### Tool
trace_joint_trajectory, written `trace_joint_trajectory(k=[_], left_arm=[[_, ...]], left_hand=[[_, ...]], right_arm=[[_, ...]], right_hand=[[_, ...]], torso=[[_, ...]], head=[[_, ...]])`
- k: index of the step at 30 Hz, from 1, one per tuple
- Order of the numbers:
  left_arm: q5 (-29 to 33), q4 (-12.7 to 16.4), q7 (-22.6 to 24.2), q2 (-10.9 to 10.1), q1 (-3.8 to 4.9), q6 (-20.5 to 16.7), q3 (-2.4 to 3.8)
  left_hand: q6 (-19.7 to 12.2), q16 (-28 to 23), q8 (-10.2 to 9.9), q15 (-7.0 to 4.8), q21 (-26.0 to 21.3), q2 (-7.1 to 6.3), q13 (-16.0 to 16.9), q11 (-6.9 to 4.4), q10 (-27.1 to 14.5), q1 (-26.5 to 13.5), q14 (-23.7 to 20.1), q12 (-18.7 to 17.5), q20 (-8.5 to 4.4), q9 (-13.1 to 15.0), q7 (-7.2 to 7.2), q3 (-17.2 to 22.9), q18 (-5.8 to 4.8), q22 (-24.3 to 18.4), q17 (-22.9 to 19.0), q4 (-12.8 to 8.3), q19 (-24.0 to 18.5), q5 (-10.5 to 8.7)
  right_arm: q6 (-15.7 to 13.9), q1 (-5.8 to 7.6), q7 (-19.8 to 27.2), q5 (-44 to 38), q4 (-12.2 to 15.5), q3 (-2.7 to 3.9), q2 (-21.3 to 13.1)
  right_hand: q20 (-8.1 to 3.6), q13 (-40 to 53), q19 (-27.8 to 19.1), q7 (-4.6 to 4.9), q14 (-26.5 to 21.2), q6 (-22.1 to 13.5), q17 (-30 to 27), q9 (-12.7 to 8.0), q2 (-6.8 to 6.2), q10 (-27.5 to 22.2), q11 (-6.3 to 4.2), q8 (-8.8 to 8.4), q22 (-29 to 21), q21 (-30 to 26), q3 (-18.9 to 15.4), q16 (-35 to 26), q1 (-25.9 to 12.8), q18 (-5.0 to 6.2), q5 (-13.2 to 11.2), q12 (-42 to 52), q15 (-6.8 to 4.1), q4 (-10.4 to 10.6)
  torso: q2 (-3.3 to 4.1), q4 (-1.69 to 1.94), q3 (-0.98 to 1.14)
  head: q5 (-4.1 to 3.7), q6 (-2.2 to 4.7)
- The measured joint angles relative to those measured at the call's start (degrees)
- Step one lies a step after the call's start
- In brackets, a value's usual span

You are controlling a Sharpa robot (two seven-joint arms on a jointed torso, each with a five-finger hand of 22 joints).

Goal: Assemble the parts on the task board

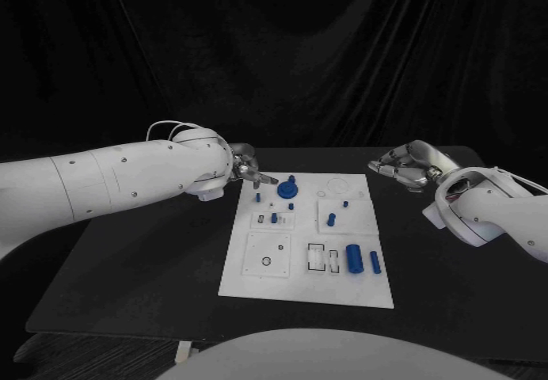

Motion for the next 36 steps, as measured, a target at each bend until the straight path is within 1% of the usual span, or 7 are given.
trace_joint_trajectory(k=[4,8,11,16,19,23,36], left_arm=[[-0.26,-3.16,0.34,1.18,0.52,0.28,-0.02],[-0.45,-7.26,0.75,3.31,0.51,1.26,-0.03],[-0.55,-9.93,1.03,4.48,-0.27,2.13,0.00],[-0.63,-14.42,1.53,6.35,-2.17,3.34,-0.08],[-0.66,-16.57,1.90,7.22,-2.83,3.72,-0.08],[-0.69,-18.48,2.37,8.09,-3.34,4.04,-0.08],[-0.74,-20.86,3.52,10.26,-4.35,4.97,-0.05]], left_hand=[[-0.11,0.00,0.20,0.00,0.00,0.50,0.00,-0.20,0.20,1.06,0.00,0.00,-0.12,0.39,-0.12,-0.16,0.00,0.00,0.00,-0.16,0.13,0.00],[-0.20,0.00,0.20,-0.20,0.00,0.62,0.00,-0.20,0.20,2.27,-0.21,0.00,-0.20,0.57,-0.20,-0.24,0.00,0.00,0.00,-0.24,0.20,0.00],[-0.41,0.00,0.20,-0.20,0.00,0.80,0.00,-0.20,0.20,2.59,-0.21,0.00,-0.20,0.57,-0.41,-0.29,0.00,0.00,0.00,-0.34,0.21,0.00],[-0.41,0.00,0.20,-0.20,0.00,0.79,0.00,-0.20,0.20,3.16,-0.21,0.00,-0.20,0.57,-0.41,-0.14,0.00,0.00,0.00,-0.49,0.21,0.00],[-0.41,0.00,0.20,-0.20,0.00,0.80,0.00,-0.20,0.20,3.16,-0.21,0.00,-0.20,0.57,-0.41,-0.14,0.00,-0.01,0.00,-0.48,0.21,0.00],[-0.41,0.00,0.20,-0.20,0.00,0.80,0.00,-0.20,0.20,3.16,-0.21,0.00,-0.19,0.57,-0.41,-0.30,0.00,-0.01,0.00,-0.64,0.21,0.00],[-0.41,0.00,0.20,-0.20,0.00,0.79,0.00,-0.20,0.20,3.16,-0.21,0.00,-0.19,0.65,-0.40,-0.87,0.00,-0.01,-0.01,-0.07,0.21,0.00]], right_arm=[[0.02,0.00,0.00,0.01,-0.03,0.00,0.02],[0.06,-0.01,0.00,0.02,-0.02,0.00,0.06],[0.11,-0.02,0.00,0.03,0.00,0.00,0.12],[0.21,-0.03,0.00,0.04,0.01,0.00,0.23],[0.27,-0.03,0.00,0.04,0.02,0.00,0.23],[0.34,-0.03,0.00,0.05,0.02,0.00,0.22],[0.54,-0.04,0.00,0.06,-0.02,0.00,0.35]], right_hand=[[0.00,0.00,0.00,0.00,0.00,0.00,0.00,0.00,0.00,0.00,0.00,0.00,0.00,0.00,0.00,0.21,0.00,0.00,0.00,0.01,0.01,0.00],[0.00,-0.01,0.00,0.00,0.00,0.00,-0.01,0.00,-0.15,-0.01,0.01,0.00,0.00,0.00,0.00,0.21,-0.15,0.00,0.00,0.04,0.01,0.00],[0.00,-0.03,0.00,0.00,0.01,0.00,0.08,0.00,-0.15,-0.01,0.01,0.00,-0.01,0.00,0.00,0.21,-0.16,0.00,0.00,0.05,0.02,0.00],[0.00,-0.05,0.00,0.00,0.04,0.00,0.08,0.01,-0.15,-0.01,0.01,0.00,-0.01,0.00,0.00,0.21,-0.16,0.00,0.00,0.11,0.06,0.00],[0.00,-0.41,0.00,0.00,0.04,0.00,0.08,-0.04,-0.15,-0.01,0.01,0.00,-0.01,0.00,0.00,0.21,-0.16,0.00,0.00,0.16,0.07,0.00],[0.00,-0.49,0.00,0.00,0.04,0.00,0.07,-0.04,-0.23,-0.02,0.02,0.00,-0.01,0.00,0.00,0.21,-0.24,0.00,0.00,0.21,0.07,0.00],[0.00,-1.33,0.00,0.00,0.04,0.00,0.07,-0.03,-0.26,-0.11,0.11,0.00,-0.01,0.00,0.00,0.20,-0.26,0.00,0.00,0.15,0.08,0.00]], torso=[[-0.02,0.01,0.00],[0.02,0.00,-0.01],[0.03,-0.03,-0.01],[0.03,-0.05,0.00],[0.13,-0.04,-0.01],[0.24,-0.02,-0.02],[0.10,0.01,-0.02]], head=[[0.02,0.00],[0.06,0.00],[0.06,0.00],[0.08,0.00],[0.04,0.00],[0.13,0.00],[0.15,0.00]])
